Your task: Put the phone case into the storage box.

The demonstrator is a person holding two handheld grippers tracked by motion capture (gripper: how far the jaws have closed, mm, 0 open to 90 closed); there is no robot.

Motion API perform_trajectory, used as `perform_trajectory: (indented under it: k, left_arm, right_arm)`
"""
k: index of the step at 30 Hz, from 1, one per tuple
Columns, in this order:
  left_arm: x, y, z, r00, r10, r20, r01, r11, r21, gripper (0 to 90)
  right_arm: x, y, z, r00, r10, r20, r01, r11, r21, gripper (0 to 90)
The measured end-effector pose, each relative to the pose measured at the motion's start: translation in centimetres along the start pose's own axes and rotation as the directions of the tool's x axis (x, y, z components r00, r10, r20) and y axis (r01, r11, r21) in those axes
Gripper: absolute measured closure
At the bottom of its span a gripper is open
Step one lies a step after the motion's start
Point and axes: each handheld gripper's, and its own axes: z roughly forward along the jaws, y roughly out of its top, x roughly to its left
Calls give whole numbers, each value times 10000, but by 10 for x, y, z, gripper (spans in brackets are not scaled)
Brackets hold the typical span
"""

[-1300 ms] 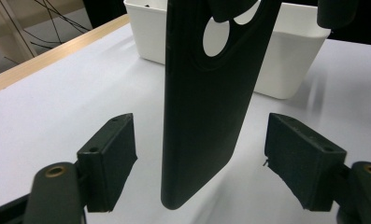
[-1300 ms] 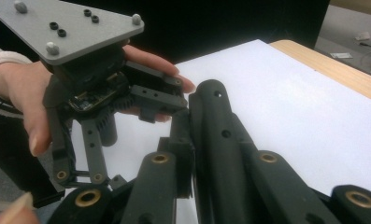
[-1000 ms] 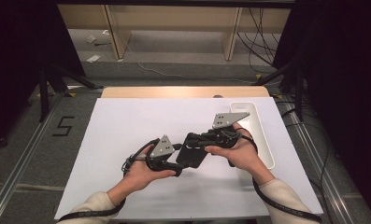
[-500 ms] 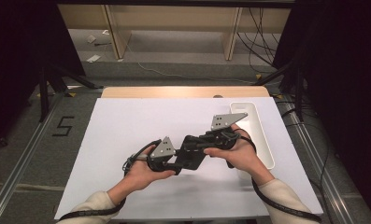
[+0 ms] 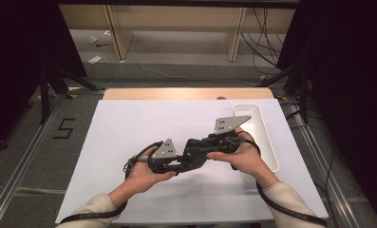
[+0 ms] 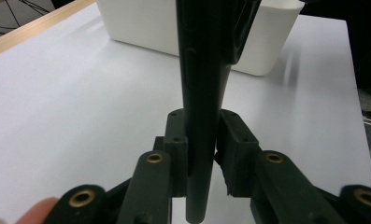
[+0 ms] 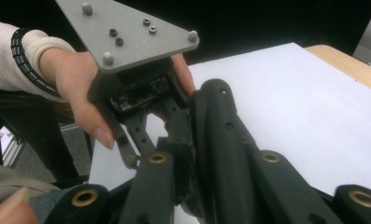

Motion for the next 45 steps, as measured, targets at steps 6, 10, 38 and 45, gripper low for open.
perform_trajectory:
  k: [6, 10, 38, 45]
  left_arm:
    - [-1, 2, -1, 10000, 73, -41, -73, 10000, -29, 796]
    - [-2, 3, -1, 10000, 74, -4, -74, 10000, -19, 798]
    - [2, 4, -7, 9812, -1200, -1514, 1093, 9910, -772, 798]
    - [-2, 5, -4, 9685, -1577, -1927, 1427, 9857, -893, 798]
  right_arm:
    - [-1, 1, -2, 9997, -227, 13, 227, 9997, -95, 651]
    - [-1, 2, -1, 9988, -404, 267, 410, 9989, -226, 520]
    - [-7, -15, -21, 9695, 743, 2337, -308, 9823, -1847, 65]
    - [1, -23, -21, 9421, 951, 3216, -272, 9775, -2092, 5]
